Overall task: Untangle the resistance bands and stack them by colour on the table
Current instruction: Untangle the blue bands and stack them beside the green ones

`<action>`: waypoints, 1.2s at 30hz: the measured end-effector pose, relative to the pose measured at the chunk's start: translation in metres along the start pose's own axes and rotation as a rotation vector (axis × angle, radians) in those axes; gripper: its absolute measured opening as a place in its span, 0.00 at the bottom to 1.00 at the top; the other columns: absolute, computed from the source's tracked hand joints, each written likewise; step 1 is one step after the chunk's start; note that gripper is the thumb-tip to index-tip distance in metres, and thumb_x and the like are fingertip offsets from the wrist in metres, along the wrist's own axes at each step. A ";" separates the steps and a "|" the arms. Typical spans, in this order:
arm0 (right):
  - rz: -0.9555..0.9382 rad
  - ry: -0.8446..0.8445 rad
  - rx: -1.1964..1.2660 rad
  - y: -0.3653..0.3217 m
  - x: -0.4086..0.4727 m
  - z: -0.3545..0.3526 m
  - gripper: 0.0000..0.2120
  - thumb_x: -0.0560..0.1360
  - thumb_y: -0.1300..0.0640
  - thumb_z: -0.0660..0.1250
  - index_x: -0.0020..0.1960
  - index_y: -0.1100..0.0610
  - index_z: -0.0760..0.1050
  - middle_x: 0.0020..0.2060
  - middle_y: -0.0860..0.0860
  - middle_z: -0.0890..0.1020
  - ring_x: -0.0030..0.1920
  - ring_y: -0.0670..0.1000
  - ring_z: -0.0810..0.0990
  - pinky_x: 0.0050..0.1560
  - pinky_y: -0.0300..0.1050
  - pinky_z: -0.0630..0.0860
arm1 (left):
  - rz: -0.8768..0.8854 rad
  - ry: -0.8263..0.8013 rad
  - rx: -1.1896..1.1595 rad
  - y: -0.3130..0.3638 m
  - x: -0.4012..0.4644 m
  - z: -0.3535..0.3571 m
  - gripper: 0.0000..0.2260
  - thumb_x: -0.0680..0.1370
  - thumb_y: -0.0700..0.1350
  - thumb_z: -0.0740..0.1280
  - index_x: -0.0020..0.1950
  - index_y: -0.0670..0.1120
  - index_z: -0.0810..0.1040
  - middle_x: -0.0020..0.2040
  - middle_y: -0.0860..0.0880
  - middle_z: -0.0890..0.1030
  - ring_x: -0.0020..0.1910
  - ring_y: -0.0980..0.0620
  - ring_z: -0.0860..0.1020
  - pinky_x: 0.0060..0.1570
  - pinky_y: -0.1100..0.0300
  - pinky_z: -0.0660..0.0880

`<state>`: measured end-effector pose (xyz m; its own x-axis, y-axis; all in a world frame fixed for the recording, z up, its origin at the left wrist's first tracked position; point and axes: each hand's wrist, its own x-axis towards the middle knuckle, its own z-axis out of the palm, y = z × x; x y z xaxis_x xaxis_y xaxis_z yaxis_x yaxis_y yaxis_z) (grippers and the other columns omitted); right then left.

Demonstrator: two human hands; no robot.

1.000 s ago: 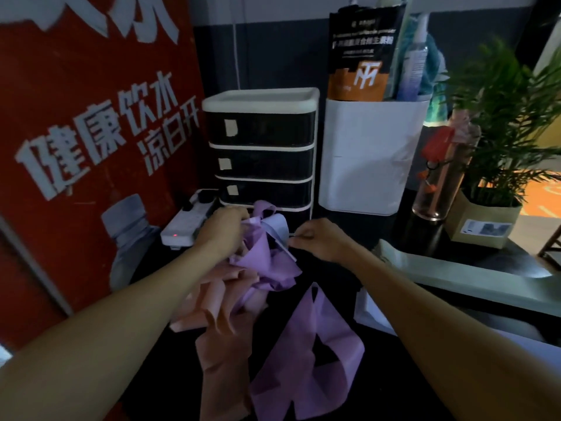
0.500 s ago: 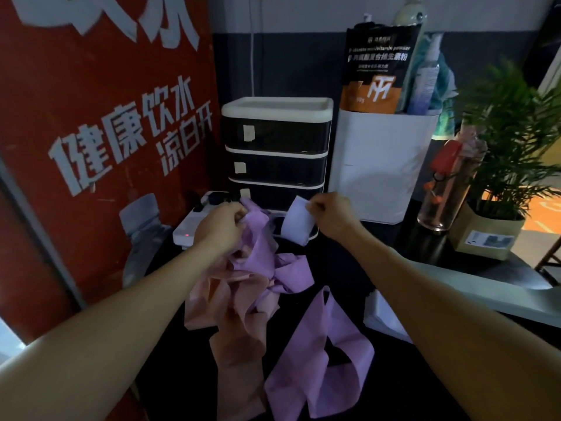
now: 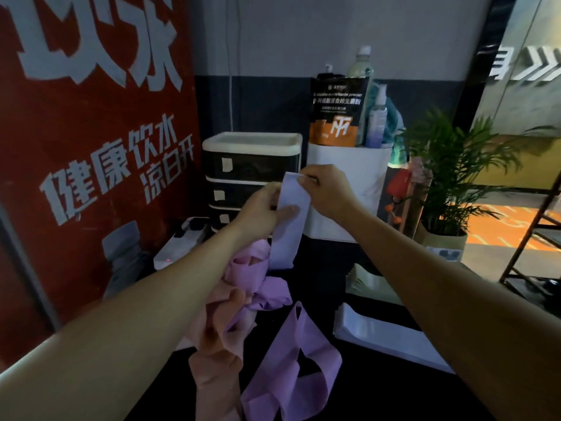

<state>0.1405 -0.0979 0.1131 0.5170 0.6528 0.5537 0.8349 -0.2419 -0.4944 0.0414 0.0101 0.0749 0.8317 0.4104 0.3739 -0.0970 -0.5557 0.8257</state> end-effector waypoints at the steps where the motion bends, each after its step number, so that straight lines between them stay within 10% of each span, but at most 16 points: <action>1: -0.001 0.015 0.009 -0.001 0.000 -0.006 0.15 0.78 0.62 0.58 0.32 0.60 0.69 0.30 0.53 0.71 0.35 0.51 0.69 0.32 0.41 0.62 | 0.006 -0.003 -0.011 0.005 0.000 0.003 0.22 0.70 0.52 0.72 0.58 0.41 0.74 0.54 0.41 0.80 0.54 0.42 0.79 0.55 0.43 0.76; 6: 0.026 0.147 0.041 0.000 -0.005 -0.036 0.15 0.79 0.61 0.58 0.34 0.60 0.70 0.32 0.54 0.73 0.36 0.52 0.72 0.37 0.43 0.71 | 0.027 0.039 -0.003 0.021 0.005 0.015 0.05 0.75 0.42 0.68 0.49 0.44 0.75 0.44 0.45 0.79 0.47 0.43 0.77 0.50 0.49 0.75; 11: 0.158 0.251 0.262 0.005 -0.009 -0.063 0.13 0.77 0.62 0.61 0.34 0.62 0.74 0.32 0.57 0.74 0.38 0.55 0.76 0.45 0.60 0.80 | 0.081 0.219 -0.006 0.044 0.006 0.022 0.09 0.75 0.40 0.69 0.53 0.43 0.74 0.43 0.50 0.76 0.45 0.52 0.76 0.47 0.63 0.73; 19: 0.240 -0.056 0.660 -0.019 -0.029 -0.072 0.13 0.81 0.53 0.56 0.50 0.60 0.76 0.44 0.53 0.80 0.42 0.50 0.78 0.44 0.40 0.76 | -0.015 -0.010 -0.413 0.073 0.000 0.017 0.14 0.77 0.51 0.64 0.58 0.44 0.75 0.54 0.44 0.80 0.56 0.48 0.78 0.60 0.53 0.74; 36: 0.238 -0.178 0.510 -0.015 -0.057 -0.070 0.06 0.76 0.61 0.66 0.41 0.60 0.73 0.42 0.59 0.75 0.44 0.55 0.73 0.51 0.50 0.76 | -0.110 0.027 -0.468 0.086 -0.024 0.015 0.10 0.81 0.41 0.58 0.60 0.41 0.75 0.48 0.46 0.81 0.46 0.50 0.80 0.46 0.56 0.79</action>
<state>0.1113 -0.1817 0.1354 0.6029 0.7438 0.2886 0.4803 -0.0496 -0.8757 0.0213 -0.0582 0.1310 0.8369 0.4705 0.2797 -0.2501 -0.1258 0.9600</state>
